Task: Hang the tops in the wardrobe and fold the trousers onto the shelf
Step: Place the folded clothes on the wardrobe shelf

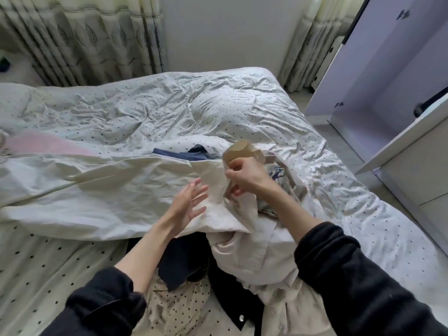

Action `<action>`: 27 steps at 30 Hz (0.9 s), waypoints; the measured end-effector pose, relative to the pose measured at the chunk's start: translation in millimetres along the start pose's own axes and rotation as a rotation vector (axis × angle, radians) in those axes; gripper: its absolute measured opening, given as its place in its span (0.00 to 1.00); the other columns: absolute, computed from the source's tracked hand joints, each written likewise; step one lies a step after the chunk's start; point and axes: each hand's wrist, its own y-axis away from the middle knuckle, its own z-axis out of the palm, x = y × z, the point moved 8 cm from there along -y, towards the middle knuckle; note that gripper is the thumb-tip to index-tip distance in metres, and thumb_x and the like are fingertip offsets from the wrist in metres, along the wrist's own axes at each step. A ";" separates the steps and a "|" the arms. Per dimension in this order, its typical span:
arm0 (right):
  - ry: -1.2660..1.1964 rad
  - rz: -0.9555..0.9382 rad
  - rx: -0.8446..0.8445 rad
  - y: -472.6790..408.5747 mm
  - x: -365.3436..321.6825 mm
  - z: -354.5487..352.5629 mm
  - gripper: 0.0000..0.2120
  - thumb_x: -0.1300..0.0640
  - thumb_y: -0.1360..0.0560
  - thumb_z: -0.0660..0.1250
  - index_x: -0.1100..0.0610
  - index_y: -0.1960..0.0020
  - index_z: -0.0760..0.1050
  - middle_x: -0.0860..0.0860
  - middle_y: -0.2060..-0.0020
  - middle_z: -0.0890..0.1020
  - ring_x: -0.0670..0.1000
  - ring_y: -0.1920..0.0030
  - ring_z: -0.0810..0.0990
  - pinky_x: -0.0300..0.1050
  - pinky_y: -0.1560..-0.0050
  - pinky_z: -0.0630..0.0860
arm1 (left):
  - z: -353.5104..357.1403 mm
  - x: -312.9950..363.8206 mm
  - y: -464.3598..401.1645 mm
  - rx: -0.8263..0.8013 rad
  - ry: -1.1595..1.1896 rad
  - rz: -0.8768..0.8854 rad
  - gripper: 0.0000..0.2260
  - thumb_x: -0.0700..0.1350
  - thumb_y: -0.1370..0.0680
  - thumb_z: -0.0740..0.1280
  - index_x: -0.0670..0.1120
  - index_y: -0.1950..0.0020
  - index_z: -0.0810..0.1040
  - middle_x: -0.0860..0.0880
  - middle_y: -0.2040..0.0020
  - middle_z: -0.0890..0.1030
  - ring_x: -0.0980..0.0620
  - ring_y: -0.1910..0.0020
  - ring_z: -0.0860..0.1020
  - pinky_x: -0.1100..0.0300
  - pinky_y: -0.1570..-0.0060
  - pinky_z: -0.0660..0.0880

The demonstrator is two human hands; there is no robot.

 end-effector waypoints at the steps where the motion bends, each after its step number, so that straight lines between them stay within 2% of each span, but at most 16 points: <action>1: 0.044 0.002 -0.050 -4.5 -5.3 20.9 0.08 0.62 0.24 0.60 0.60 0.50 0.78 0.56 0.59 0.82 0.54 0.63 0.83 0.47 0.60 0.82 | -14.7 3.9 1.0 0.012 0.075 -0.020 0.19 0.54 0.17 0.49 0.50 0.29 0.65 0.46 0.32 0.72 0.48 0.38 0.72 0.51 0.45 0.72; 3: 0.109 0.019 -0.180 -10.1 -3.8 60.1 0.12 0.60 0.23 0.58 0.62 0.50 0.80 0.57 0.58 0.82 0.56 0.60 0.82 0.47 0.57 0.81 | -33.0 8.0 4.9 0.018 0.131 -0.054 0.20 0.54 0.17 0.49 0.49 0.28 0.65 0.45 0.33 0.73 0.47 0.42 0.74 0.52 0.54 0.75; 4: 0.161 0.008 -0.203 -13.0 -3.7 77.2 0.13 0.59 0.22 0.58 0.62 0.52 0.80 0.57 0.57 0.82 0.57 0.57 0.81 0.49 0.55 0.79 | -43.1 7.6 6.5 0.015 0.126 -0.076 0.19 0.54 0.17 0.50 0.50 0.28 0.63 0.45 0.33 0.72 0.47 0.43 0.74 0.51 0.53 0.75; 5: 0.225 -0.018 -0.158 -15.6 -0.8 83.1 0.13 0.59 0.22 0.58 0.62 0.52 0.80 0.57 0.56 0.83 0.57 0.54 0.81 0.49 0.51 0.77 | -48.5 5.8 7.5 0.018 0.077 -0.083 0.19 0.53 0.17 0.51 0.50 0.27 0.62 0.44 0.32 0.71 0.46 0.43 0.74 0.49 0.51 0.75; 7: 0.336 -0.101 0.090 -15.3 5.1 70.7 0.13 0.60 0.22 0.58 0.60 0.44 0.80 0.56 0.46 0.82 0.56 0.44 0.78 0.47 0.42 0.72 | -55.0 2.4 6.8 0.042 -0.154 -0.008 0.19 0.49 0.17 0.54 0.51 0.26 0.61 0.46 0.30 0.68 0.48 0.39 0.72 0.51 0.44 0.72; 8: 0.402 -0.152 0.196 -13.5 7.3 63.0 0.15 0.60 0.22 0.58 0.58 0.38 0.77 0.54 0.40 0.80 0.54 0.39 0.76 0.46 0.38 0.69 | -54.2 3.5 6.4 0.038 -0.324 0.090 0.19 0.47 0.17 0.56 0.51 0.26 0.60 0.46 0.28 0.66 0.49 0.35 0.70 0.53 0.39 0.69; 9: 0.492 -0.212 0.236 -11.5 10.6 57.0 0.17 0.60 0.22 0.58 0.56 0.34 0.74 0.53 0.35 0.76 0.53 0.34 0.72 0.45 0.34 0.65 | -45.8 5.5 8.2 0.014 -0.494 0.212 0.20 0.45 0.18 0.57 0.50 0.26 0.60 0.47 0.26 0.64 0.51 0.31 0.66 0.56 0.34 0.64; 11: 0.734 -0.277 0.153 -16.0 23.8 60.6 0.21 0.58 0.20 0.57 0.53 0.28 0.65 0.53 0.27 0.64 0.52 0.26 0.59 0.49 0.27 0.55 | -24.8 -0.5 11.9 -0.072 -0.750 0.404 0.23 0.44 0.19 0.60 0.49 0.25 0.58 0.47 0.24 0.58 0.52 0.25 0.57 0.59 0.28 0.54; 12: 0.845 -0.279 0.096 -21.5 31.6 63.7 0.23 0.56 0.20 0.56 0.52 0.25 0.61 0.53 0.24 0.57 0.52 0.24 0.52 0.52 0.25 0.50 | -14.9 -7.8 12.6 -0.107 -0.841 0.451 0.25 0.45 0.19 0.61 0.50 0.24 0.57 0.47 0.23 0.55 0.51 0.24 0.53 0.58 0.26 0.51; 14: 1.026 -0.246 0.031 -35.6 42.4 65.8 0.26 0.51 0.19 0.55 0.48 0.23 0.51 0.52 0.23 0.46 0.53 0.23 0.43 0.55 0.25 0.42 | -10.1 -22.9 7.1 -0.077 -0.929 0.414 0.28 0.48 0.20 0.61 0.52 0.23 0.53 0.47 0.22 0.47 0.49 0.23 0.46 0.54 0.26 0.47; 15: 1.083 -0.226 0.016 -45.1 45.5 65.7 0.28 0.49 0.19 0.53 0.47 0.23 0.47 0.52 0.23 0.43 0.54 0.23 0.41 0.56 0.26 0.39 | -15.8 -26.2 1.5 -0.001 -0.889 0.358 0.29 0.48 0.20 0.62 0.50 0.23 0.52 0.46 0.22 0.46 0.48 0.23 0.45 0.55 0.27 0.46; 17: 1.159 -0.206 0.012 -64.8 47.5 64.0 0.28 0.46 0.18 0.50 0.46 0.23 0.42 0.52 0.23 0.40 0.55 0.24 0.38 0.58 0.27 0.36 | -36.6 -31.2 -13.4 0.171 -0.708 0.219 0.32 0.46 0.22 0.64 0.44 0.23 0.52 0.42 0.23 0.52 0.46 0.24 0.51 0.56 0.27 0.50; 20: 1.187 -0.204 0.029 -89.6 50.6 67.8 0.27 0.42 0.19 0.46 0.45 0.23 0.42 0.52 0.23 0.41 0.55 0.24 0.37 0.63 0.27 0.37 | -53.3 -38.8 -36.3 0.209 -0.498 0.061 0.34 0.44 0.26 0.69 0.40 0.25 0.57 0.41 0.30 0.67 0.45 0.31 0.67 0.51 0.31 0.63; 23: 1.114 -0.251 0.087 -96.4 60.6 71.6 0.26 0.43 0.19 0.48 0.46 0.23 0.47 0.52 0.23 0.45 0.55 0.24 0.39 0.63 0.27 0.38 | -55.6 -42.8 -43.4 0.272 -0.323 -0.055 0.33 0.37 0.29 0.70 0.39 0.27 0.58 0.43 0.36 0.72 0.46 0.39 0.73 0.55 0.40 0.71; 25: 1.030 -0.257 0.173 -88.7 62.6 66.0 0.25 0.46 0.19 0.51 0.47 0.23 0.50 0.53 0.23 0.49 0.55 0.23 0.42 0.62 0.27 0.37 | -53.9 -38.5 -43.5 0.299 -0.258 -0.063 0.33 0.34 0.29 0.70 0.41 0.27 0.59 0.45 0.42 0.73 0.47 0.42 0.74 0.57 0.43 0.72; 27: 0.924 -0.214 0.274 -84.5 66.0 50.9 0.26 0.51 0.19 0.54 0.48 0.23 0.51 0.53 0.23 0.49 0.54 0.23 0.43 0.60 0.28 0.36 | -45.4 -15.3 -45.3 0.336 -0.413 0.093 0.29 0.34 0.28 0.68 0.44 0.29 0.63 0.46 0.46 0.73 0.48 0.43 0.74 0.60 0.41 0.69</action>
